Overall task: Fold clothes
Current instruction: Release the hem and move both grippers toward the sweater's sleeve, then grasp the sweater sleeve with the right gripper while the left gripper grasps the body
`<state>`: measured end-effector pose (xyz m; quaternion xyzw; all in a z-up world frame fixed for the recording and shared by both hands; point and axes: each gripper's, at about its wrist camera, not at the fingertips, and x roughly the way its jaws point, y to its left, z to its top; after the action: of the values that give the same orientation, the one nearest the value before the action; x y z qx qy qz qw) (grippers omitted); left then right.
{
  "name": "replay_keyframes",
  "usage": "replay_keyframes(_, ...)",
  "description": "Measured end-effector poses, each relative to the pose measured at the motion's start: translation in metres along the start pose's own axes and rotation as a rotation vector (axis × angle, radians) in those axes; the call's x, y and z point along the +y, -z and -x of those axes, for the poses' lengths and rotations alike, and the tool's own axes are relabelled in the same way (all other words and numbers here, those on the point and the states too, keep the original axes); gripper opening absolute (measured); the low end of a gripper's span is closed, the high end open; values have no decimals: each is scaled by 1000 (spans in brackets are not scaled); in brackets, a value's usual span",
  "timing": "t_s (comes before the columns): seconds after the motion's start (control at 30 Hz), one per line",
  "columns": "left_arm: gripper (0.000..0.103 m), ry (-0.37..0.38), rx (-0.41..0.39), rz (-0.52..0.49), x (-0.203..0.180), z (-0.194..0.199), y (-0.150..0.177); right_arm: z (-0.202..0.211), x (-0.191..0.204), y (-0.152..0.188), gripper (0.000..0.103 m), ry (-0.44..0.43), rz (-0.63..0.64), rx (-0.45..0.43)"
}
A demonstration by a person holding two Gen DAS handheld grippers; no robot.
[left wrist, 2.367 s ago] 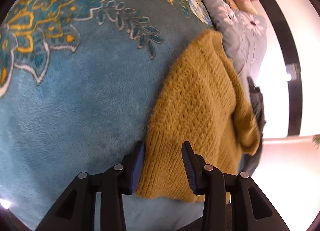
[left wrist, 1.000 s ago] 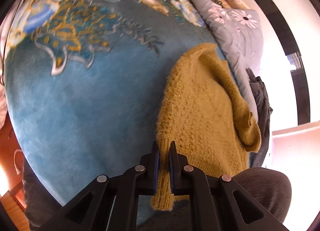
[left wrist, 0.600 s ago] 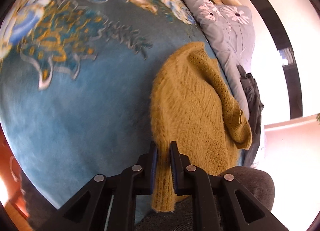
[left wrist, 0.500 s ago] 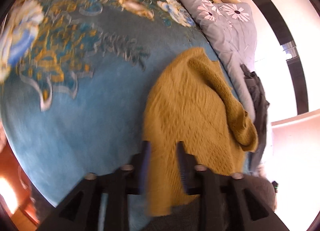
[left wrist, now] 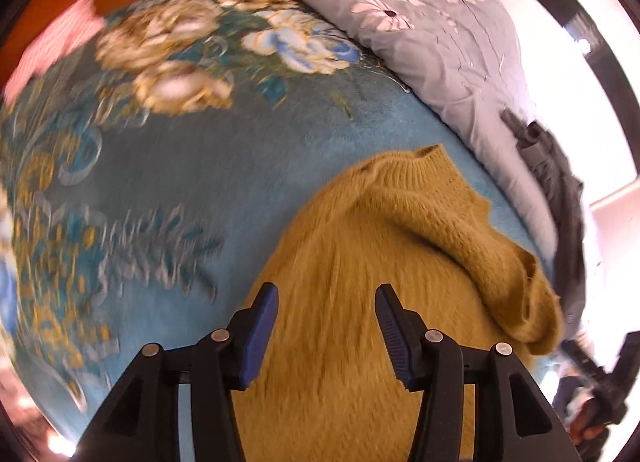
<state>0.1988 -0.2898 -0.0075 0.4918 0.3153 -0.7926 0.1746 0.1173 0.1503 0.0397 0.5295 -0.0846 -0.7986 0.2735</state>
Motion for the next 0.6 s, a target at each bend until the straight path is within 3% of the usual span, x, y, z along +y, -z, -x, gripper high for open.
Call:
replay_keyframes(0.17, 57, -65, -4, -51, -13, -30, -30, -22, 19, -24, 54, 55, 94, 30)
replay_keyframes(0.47, 60, 18, 66, -46, -13, -68, -50, -70, 29, -37, 54, 88, 184, 148)
replay_keyframes(0.53, 60, 38, 68, -49, -14, -69, -50, -77, 32, -38, 44, 100, 201, 162)
replay_keyframes(0.57, 60, 47, 68, -51, -14, -69, -51, -79, 34, -39, 29, 102, 215, 169)
replay_keyframes(0.6, 58, 59, 67, -52, -14, -69, -51, -82, 36, -40, 21, 103, 231, 180)
